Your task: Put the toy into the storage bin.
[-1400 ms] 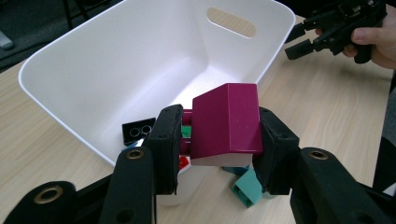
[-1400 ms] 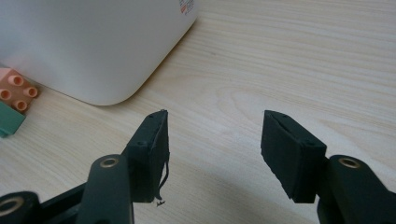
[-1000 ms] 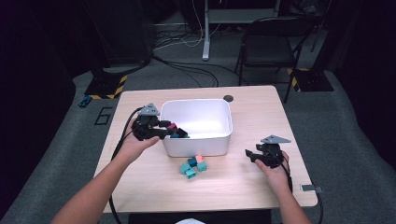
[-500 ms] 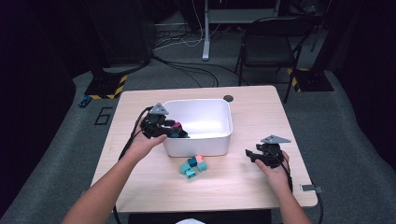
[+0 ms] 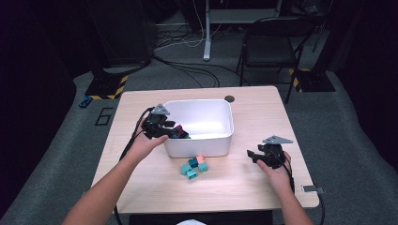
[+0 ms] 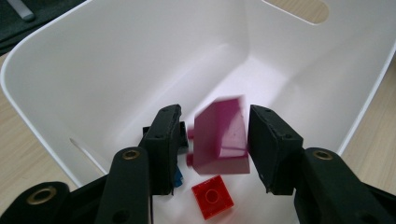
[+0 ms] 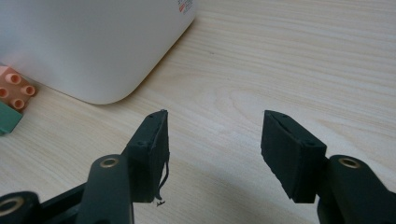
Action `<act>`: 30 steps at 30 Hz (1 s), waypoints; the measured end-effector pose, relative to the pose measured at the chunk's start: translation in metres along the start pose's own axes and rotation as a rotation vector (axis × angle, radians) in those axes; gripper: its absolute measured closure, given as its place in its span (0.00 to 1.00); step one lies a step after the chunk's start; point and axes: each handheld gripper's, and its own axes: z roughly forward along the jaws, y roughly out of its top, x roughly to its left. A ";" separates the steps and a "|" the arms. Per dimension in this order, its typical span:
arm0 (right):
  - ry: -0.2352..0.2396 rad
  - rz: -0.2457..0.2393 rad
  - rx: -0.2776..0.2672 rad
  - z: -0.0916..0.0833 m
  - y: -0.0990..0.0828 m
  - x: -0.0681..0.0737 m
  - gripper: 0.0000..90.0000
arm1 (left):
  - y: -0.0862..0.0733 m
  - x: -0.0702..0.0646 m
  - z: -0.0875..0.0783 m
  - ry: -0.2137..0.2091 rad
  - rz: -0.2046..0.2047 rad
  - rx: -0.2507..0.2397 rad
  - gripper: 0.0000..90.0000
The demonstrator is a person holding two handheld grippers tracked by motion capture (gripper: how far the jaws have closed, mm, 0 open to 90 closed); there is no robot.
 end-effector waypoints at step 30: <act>-0.004 0.006 -0.005 -0.001 0.000 -0.001 0.46 | -0.022 -0.019 -0.055 -0.049 0.045 -0.088 0.55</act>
